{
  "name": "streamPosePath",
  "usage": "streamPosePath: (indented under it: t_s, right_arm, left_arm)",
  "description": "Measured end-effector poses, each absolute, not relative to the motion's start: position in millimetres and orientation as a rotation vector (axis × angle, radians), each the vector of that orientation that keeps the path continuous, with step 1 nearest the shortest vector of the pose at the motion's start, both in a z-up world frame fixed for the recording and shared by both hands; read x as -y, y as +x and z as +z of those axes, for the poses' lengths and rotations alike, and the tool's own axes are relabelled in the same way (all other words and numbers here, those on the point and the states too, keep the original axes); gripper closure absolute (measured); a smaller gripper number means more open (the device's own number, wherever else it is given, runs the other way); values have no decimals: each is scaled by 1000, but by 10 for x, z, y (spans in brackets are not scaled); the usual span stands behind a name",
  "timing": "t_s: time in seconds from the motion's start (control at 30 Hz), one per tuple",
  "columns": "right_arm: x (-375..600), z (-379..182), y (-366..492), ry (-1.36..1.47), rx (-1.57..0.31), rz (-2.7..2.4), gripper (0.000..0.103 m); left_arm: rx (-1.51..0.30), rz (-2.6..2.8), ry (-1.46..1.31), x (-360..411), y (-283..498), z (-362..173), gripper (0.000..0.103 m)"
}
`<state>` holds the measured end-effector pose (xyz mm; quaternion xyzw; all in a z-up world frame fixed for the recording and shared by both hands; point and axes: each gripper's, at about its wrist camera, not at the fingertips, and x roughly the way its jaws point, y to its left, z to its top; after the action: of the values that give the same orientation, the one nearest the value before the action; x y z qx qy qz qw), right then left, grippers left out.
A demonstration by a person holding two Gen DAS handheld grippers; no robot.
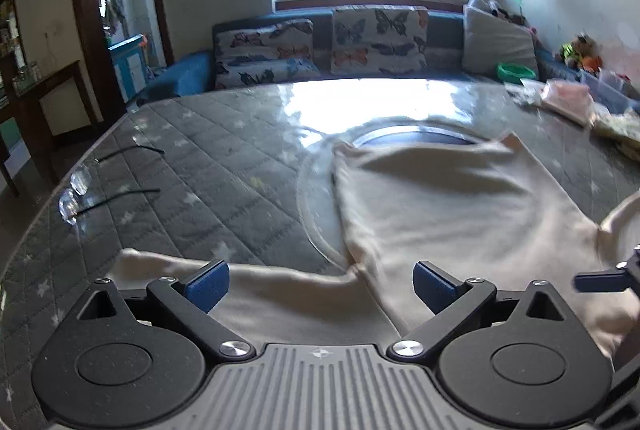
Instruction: Fold clothes
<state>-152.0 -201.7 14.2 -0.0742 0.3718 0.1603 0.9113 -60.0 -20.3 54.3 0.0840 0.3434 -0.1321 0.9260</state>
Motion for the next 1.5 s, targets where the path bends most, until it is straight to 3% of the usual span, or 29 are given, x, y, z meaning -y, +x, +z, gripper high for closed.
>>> streamPosePath:
  t_s: [0.27,0.6,1.17,1.33,1.5]
  right_arm:
    - [2323,341,-1582,-21,-728,230,0]
    - [2452,123,-1500,12,-798,107,0]
    - [2469,181,-1455,25,-834,98,0]
    - [2669,366,-1203,28,-810,82,0]
    - [2931,583,-776,10,-759,34,0]
  left_arm:
    - [-846,-344,118,512,-573,392,0]
    - [-976,-316,114,683,-489,189,0]
    - [-989,-319,119,680,-500,245,0]
    - [-869,-350,139,616,-383,567,0]
    - [-806,-291,144,615,215,710,1]
